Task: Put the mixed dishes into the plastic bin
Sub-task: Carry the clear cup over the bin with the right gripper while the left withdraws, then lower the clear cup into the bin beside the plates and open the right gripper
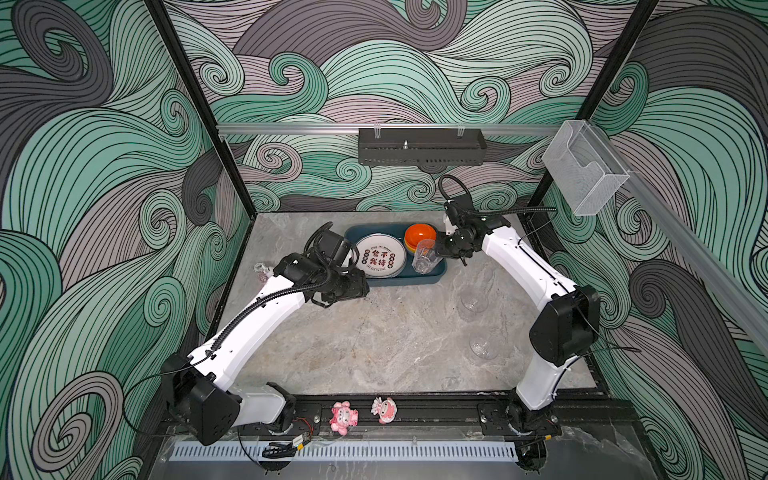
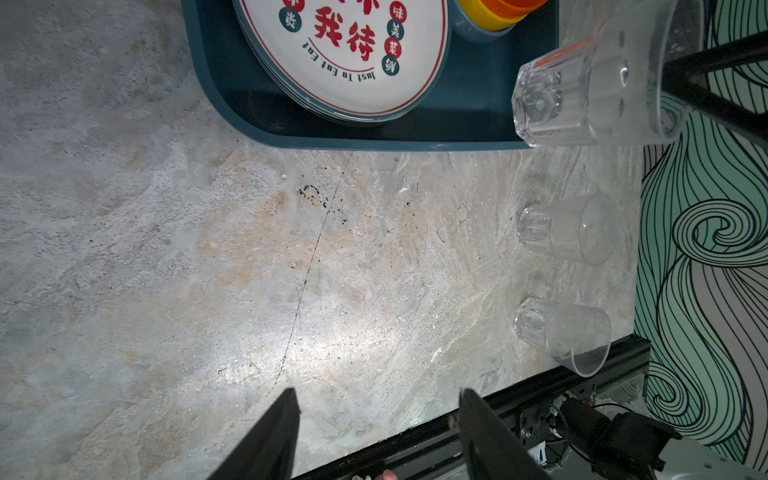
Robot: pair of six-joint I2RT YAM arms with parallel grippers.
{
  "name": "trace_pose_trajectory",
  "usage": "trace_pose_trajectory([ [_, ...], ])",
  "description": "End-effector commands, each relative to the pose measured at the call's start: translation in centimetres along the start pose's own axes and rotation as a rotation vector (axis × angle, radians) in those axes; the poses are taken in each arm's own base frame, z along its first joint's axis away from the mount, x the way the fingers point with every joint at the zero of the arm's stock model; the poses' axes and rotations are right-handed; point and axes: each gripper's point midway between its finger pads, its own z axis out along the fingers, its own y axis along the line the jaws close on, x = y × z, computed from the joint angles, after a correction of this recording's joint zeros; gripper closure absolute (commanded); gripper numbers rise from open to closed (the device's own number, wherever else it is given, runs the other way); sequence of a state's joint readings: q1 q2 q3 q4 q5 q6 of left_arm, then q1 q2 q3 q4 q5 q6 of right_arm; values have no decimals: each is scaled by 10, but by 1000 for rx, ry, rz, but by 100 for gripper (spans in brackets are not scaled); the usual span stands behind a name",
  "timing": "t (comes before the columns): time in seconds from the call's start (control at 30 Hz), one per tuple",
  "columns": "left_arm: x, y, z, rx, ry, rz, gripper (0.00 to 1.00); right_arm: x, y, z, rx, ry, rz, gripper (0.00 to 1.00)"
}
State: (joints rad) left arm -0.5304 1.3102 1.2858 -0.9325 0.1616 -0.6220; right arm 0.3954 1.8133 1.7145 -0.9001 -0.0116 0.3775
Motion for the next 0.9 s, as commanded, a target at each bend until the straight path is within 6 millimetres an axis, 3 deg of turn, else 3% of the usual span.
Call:
trace_pose_trajectory([
  [0.0, -2, 3, -7, 5, -24, -21, 36, -15, -3, 0, 19, -34, 5, 100],
  [0.87, 5, 9, 1, 23, 14, -80, 36, -15, -20, 62, 110, 10, 11, 100],
])
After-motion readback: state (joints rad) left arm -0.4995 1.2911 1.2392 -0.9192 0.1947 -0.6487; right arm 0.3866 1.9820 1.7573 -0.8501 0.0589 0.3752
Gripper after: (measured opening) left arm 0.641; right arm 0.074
